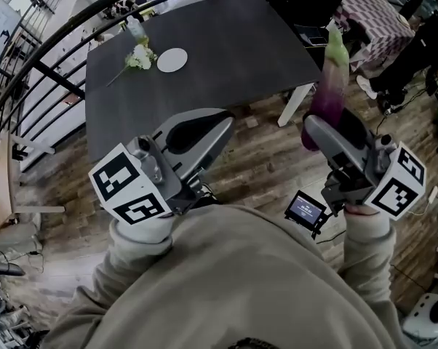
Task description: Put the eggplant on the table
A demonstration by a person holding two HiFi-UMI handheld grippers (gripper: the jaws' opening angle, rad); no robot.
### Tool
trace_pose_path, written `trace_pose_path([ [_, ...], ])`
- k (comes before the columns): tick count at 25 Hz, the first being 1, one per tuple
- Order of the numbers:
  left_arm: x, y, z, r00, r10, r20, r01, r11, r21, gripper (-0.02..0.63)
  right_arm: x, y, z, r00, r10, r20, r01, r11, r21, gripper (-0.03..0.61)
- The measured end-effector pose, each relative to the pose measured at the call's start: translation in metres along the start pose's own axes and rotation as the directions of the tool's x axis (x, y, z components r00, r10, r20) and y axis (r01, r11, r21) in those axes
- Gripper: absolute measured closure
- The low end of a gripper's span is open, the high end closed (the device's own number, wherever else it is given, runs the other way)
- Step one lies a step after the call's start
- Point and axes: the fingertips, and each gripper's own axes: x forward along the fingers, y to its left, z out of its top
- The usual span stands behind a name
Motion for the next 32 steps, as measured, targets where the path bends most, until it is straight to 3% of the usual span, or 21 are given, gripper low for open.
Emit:
trace_pose_path([
  [4,0.005,0.026,0.014,0.999,-0.048,0.022,0.048,0.999,0.002,0.607,0.024,-0.006,0.005,1.0,-0.011,-0.007,0.011,1.0,-0.01,0.337],
  [7,0.004,0.044,0.018,0.997,-0.075,0.02,0.075,0.997,-0.009,0.607,0.043,-0.017,0.011,0.998,-0.066,-0.006,0.066,0.998,-0.023,0.337],
  [15,-0.024,0.111,0.031,0.997,-0.077,0.006,0.077,0.997,0.001,0.607,0.112,-0.027,0.009,0.996,-0.086,-0.016,0.085,0.996,-0.032,0.337],
  [29,-0.118,0.218,0.065,0.995,0.087,0.051,-0.085,0.995,-0.053,0.607,0.261,-0.017,0.003,0.993,-0.004,-0.122,0.003,1.0,-0.005,0.337],
  [32,-0.138,0.228,0.066,0.994,0.092,0.061,-0.088,0.994,-0.06,0.607,0.295,-0.011,-0.007,0.987,0.031,-0.156,-0.03,1.0,0.008,0.337],
])
